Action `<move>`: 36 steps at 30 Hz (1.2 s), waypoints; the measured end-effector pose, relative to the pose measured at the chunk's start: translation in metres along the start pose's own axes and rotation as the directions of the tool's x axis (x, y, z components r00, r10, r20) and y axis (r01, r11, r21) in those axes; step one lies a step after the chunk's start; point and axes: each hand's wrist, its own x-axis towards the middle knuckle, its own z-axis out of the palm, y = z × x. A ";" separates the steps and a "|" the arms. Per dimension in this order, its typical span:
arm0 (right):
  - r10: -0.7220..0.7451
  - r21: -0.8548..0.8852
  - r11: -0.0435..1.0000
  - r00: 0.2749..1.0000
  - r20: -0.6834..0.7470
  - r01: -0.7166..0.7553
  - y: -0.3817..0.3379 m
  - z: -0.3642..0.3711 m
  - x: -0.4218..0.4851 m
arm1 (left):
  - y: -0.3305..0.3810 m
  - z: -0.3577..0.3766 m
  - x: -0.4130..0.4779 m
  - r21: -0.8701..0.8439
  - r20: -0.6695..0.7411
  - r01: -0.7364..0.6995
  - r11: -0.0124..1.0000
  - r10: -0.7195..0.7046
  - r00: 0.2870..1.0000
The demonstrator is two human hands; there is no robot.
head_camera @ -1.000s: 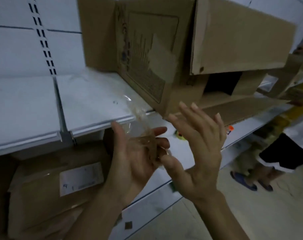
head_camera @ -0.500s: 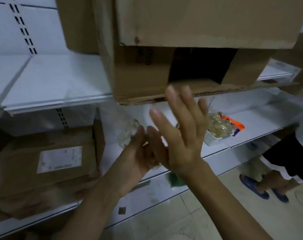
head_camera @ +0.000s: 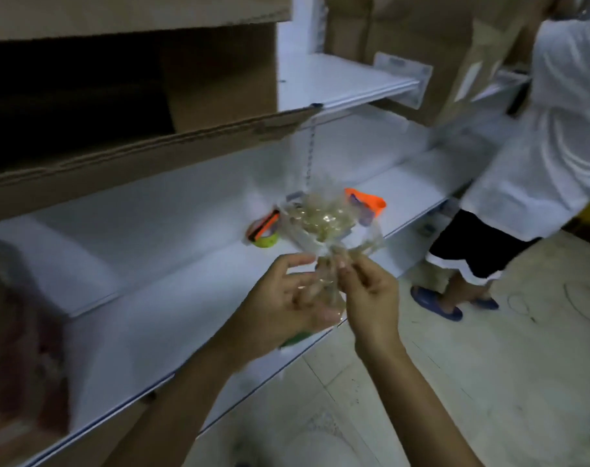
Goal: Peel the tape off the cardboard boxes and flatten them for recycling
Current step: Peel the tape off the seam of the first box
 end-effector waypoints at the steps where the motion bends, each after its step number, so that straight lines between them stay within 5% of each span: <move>1: 0.083 0.049 0.996 0.992 -0.099 -0.078 0.008 -0.012 0.016 | 0.003 0.006 0.010 -0.128 0.034 0.018 0.992 -0.014 0.999; 3: 0.160 0.122 0.983 0.971 -0.175 -0.140 0.021 -0.029 0.036 | 0.005 0.009 0.032 -0.377 0.011 0.074 0.923 -0.076 0.997; 5: 0.003 0.024 1.000 0.992 -0.129 0.000 0.031 -0.030 0.037 | -0.002 0.009 0.063 -0.612 0.011 0.184 0.769 -0.224 0.975; 7: -0.098 -0.133 0.986 0.995 0.030 0.101 0.041 -0.027 0.041 | -0.007 0.013 0.093 -0.692 0.036 0.250 0.678 -0.313 0.949; 10: -0.051 -0.364 0.922 0.972 0.228 0.134 0.068 -0.031 0.076 | -0.009 0.026 0.137 -0.735 0.083 0.294 0.611 -0.349 0.933; 17: -0.137 -0.462 0.865 0.978 0.158 0.196 0.127 -0.065 0.186 | -0.015 0.013 0.211 -0.552 0.175 0.428 0.716 -0.403 0.899; 20: -0.029 -0.432 0.900 0.997 0.070 0.056 0.145 -0.070 0.236 | -0.017 0.003 0.225 -0.487 -0.024 0.310 0.816 -0.368 0.930; 22: -0.083 -0.487 0.861 0.985 0.152 0.148 0.151 -0.059 0.274 | -0.019 0.006 0.238 -0.419 -0.168 0.279 0.864 -0.375 0.911; 25: -0.152 -0.568 0.740 0.912 0.382 0.361 0.172 -0.029 0.321 | -0.020 0.026 0.256 -0.471 -0.259 0.287 0.834 -0.441 0.859; 30: 0.032 -0.622 0.565 0.739 0.673 0.542 0.213 0.005 0.351 | -0.018 0.066 0.281 -0.555 -0.378 0.245 0.795 -0.504 0.777; 33: 0.091 -0.614 0.546 0.687 0.720 0.570 0.229 0.007 0.353 | -0.026 0.078 0.282 -0.590 -0.465 0.185 0.786 -0.518 0.718; 36: 0.196 -0.542 0.635 0.564 0.802 0.550 0.235 0.003 0.359 | -0.042 0.090 0.270 -0.635 -0.550 0.110 0.765 -0.547 0.631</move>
